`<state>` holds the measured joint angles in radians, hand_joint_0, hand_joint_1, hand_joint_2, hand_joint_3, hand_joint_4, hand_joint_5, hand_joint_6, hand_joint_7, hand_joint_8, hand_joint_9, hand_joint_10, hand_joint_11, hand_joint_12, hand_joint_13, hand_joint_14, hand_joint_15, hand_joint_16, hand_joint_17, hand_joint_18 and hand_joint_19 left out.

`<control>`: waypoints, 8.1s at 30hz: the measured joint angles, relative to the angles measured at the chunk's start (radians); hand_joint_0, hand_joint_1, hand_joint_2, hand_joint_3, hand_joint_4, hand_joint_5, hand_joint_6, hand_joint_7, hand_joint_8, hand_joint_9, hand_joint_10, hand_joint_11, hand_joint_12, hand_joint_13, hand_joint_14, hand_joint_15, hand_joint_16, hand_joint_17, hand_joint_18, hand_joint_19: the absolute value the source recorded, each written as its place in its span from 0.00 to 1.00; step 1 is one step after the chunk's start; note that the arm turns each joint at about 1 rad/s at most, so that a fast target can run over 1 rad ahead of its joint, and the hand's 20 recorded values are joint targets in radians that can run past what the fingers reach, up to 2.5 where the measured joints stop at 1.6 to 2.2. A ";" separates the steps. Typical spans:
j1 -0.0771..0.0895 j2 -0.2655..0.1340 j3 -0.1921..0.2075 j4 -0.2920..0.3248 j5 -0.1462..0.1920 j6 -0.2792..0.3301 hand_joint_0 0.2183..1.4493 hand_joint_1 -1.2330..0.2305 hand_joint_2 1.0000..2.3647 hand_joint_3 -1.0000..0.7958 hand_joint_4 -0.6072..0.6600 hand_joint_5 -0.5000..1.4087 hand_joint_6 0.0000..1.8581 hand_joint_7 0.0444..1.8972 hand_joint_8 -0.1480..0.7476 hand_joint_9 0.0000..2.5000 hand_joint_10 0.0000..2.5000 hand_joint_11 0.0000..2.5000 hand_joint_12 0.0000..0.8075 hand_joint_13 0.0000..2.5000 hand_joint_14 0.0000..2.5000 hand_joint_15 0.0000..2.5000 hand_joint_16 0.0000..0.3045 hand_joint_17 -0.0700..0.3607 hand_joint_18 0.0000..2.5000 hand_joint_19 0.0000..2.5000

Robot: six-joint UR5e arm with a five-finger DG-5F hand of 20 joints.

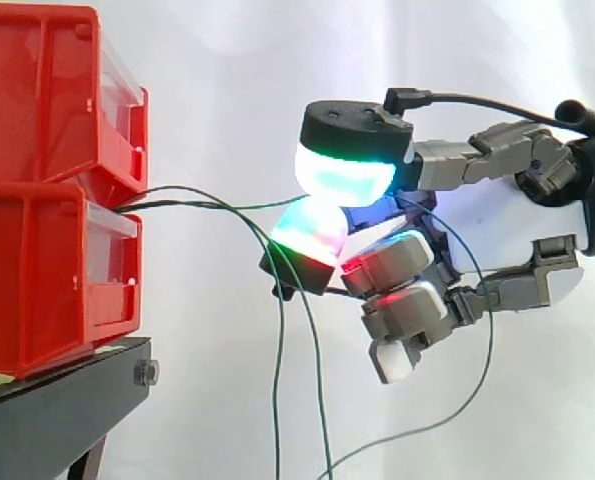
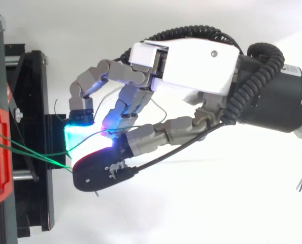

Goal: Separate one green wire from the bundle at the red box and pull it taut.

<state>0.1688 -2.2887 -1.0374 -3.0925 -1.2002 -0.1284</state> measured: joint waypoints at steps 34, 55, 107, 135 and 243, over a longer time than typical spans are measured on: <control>-0.009 0.000 0.011 -0.002 -0.002 0.018 0.23 0.52 0.00 0.28 0.61 0.17 0.48 0.49 0.49 0.43 0.66 0.51 0.42 0.49 0.43 0.54 0.16 0.42 0.46 0.44; -0.005 -0.001 0.001 -0.011 -0.003 0.124 0.24 0.56 0.00 0.28 0.61 0.17 0.47 0.51 0.49 0.41 0.87 0.53 0.41 0.51 0.59 0.51 0.16 0.42 0.50 0.47; -0.043 -0.006 -0.062 0.061 -0.034 0.183 0.31 0.40 0.01 0.41 0.56 0.17 0.50 0.50 0.48 0.33 1.00 0.56 0.42 0.40 1.00 0.45 0.13 0.37 0.62 0.77; -0.051 -0.006 -0.075 0.106 -0.030 0.174 0.33 0.34 0.01 0.51 0.55 0.17 0.50 0.50 0.52 0.32 1.00 0.54 0.46 0.42 1.00 0.46 0.16 0.41 0.63 0.70; -0.072 -0.067 -0.002 0.104 -0.032 0.128 0.31 0.40 0.01 0.42 0.58 0.17 0.49 0.53 0.50 0.33 1.00 0.56 0.44 0.42 1.00 0.46 0.13 0.37 0.63 0.73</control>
<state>0.0965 -2.3560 -1.0396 -2.9889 -1.2324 -0.0009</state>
